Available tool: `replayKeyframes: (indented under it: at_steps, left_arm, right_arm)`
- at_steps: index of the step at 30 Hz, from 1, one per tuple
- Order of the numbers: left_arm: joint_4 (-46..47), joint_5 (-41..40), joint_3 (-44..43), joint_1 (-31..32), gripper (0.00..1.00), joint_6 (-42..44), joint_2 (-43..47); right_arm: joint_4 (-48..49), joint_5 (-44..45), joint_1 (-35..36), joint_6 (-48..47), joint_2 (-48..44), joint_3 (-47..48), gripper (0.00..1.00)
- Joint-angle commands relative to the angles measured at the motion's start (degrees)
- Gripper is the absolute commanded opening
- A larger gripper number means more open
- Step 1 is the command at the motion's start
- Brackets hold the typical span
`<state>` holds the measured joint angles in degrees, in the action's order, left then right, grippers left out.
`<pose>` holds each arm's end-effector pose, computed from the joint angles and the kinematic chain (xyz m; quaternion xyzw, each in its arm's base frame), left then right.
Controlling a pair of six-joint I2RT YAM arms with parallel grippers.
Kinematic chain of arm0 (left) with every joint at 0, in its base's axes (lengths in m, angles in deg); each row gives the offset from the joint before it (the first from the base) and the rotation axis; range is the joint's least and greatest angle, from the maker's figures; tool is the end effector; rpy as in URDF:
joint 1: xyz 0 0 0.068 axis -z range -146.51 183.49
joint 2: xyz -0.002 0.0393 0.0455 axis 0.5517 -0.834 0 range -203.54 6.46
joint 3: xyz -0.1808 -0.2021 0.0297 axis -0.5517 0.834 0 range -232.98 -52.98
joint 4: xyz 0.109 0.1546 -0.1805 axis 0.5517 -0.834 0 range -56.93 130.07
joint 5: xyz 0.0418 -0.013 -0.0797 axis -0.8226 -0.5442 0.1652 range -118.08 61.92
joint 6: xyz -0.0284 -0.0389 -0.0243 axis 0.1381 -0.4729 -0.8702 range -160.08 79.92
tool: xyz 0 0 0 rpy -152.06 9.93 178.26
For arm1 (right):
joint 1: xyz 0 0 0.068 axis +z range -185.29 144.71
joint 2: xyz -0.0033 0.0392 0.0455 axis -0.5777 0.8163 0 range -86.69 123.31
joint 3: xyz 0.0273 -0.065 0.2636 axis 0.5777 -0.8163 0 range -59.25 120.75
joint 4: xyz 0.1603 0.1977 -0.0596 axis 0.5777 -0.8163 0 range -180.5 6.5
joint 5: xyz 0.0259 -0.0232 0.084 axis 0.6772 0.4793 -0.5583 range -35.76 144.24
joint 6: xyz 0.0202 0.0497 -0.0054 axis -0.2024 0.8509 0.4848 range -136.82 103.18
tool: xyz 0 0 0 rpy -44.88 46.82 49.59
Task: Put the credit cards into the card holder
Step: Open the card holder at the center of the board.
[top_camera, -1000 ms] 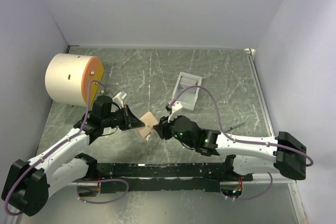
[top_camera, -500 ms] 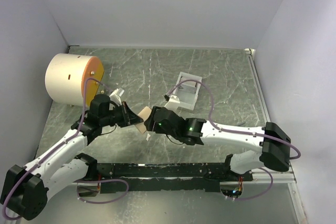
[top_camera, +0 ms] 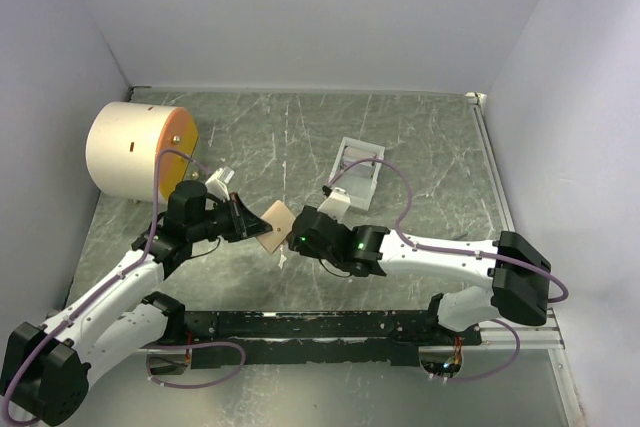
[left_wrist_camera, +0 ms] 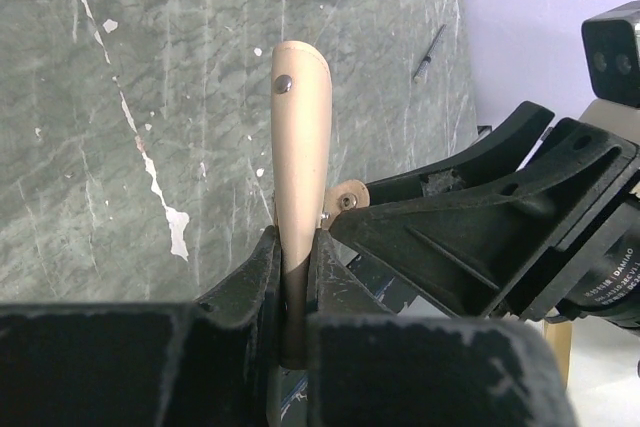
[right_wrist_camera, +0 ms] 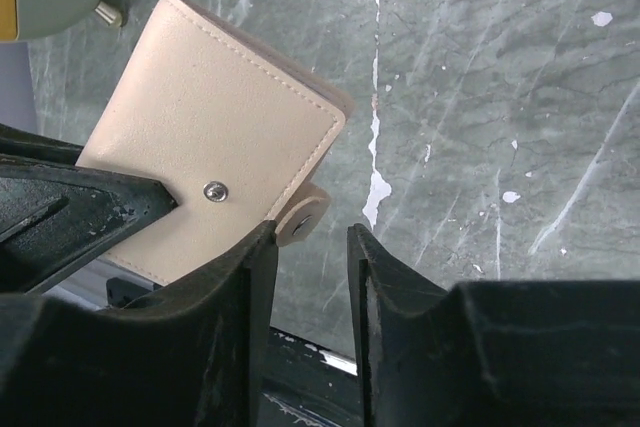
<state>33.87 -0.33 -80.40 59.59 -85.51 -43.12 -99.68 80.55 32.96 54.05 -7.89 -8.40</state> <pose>0.1644 -0.0991 0.2274 -0.0188 0.8425 -0.4578 0.2832 0.1218 0.2627 0.2370 0.1092 0.8945 0.2823 0.3289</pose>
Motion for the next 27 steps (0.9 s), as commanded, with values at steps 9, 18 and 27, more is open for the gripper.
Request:
replayKeyframes:
  at_steps: [9, 18, 27]
  left_arm:
    - [3.29, 0.60, -0.67, 0.24, 0.07, -1.15, 1.73]
    - [5.22, 1.86, 1.15, 0.26, 0.07, -2.82, 3.16]
    - [6.96, 2.53, 3.05, 0.26, 0.07, -4.39, 4.29]
  right_arm:
    - [-0.92, 4.11, -0.27, 3.75, -0.49, -3.06, 0.24]
    - [5.86, 1.84, -1.09, 4.06, -2.06, -7.26, 0.21]
    - [14.44, -1.41, -1.79, 3.49, -6.97, -12.47, 0.31]
